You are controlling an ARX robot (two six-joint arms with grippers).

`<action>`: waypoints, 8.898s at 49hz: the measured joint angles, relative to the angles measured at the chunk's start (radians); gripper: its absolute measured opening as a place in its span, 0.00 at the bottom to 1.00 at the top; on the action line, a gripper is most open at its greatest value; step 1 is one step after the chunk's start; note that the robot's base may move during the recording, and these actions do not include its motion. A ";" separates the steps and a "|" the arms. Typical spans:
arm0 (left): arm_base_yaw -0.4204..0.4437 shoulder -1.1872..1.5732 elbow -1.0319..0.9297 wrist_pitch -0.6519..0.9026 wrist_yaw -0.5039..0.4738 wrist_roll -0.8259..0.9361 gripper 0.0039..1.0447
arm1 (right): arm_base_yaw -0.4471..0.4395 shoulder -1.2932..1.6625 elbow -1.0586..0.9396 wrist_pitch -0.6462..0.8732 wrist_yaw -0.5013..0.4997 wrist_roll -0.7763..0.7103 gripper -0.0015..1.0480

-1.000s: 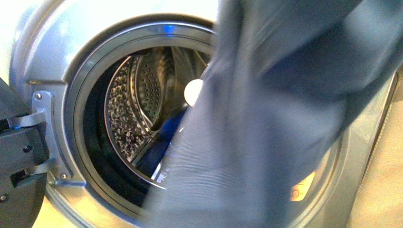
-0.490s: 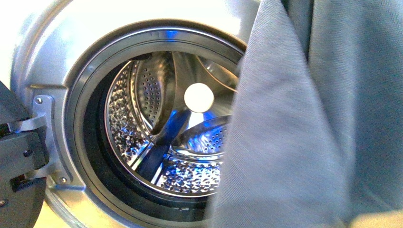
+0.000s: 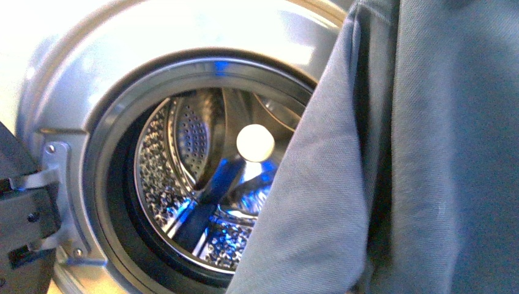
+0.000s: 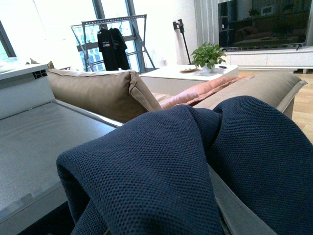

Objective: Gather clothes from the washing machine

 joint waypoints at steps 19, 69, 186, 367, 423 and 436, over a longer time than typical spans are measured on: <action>0.000 0.000 0.000 0.000 0.000 0.000 0.13 | -0.094 0.559 0.185 0.803 -0.174 0.307 0.93; 0.000 0.000 0.000 0.000 0.000 0.000 0.13 | 0.093 0.757 0.592 0.441 -0.120 0.146 0.93; 0.000 0.000 0.000 0.000 -0.003 -0.002 0.14 | 0.620 1.033 0.857 0.394 0.472 -0.097 0.15; 0.192 -0.143 -0.043 -0.023 -0.566 -0.105 0.94 | 0.397 -0.199 0.047 -0.585 0.773 -0.509 0.02; 0.681 -1.070 -1.707 0.411 -0.188 -0.239 0.03 | 0.396 -0.243 -0.002 -0.578 0.772 -0.510 0.02; 0.824 -1.199 -1.894 0.464 -0.059 -0.240 0.03 | 0.396 -0.243 -0.002 -0.578 0.772 -0.510 0.02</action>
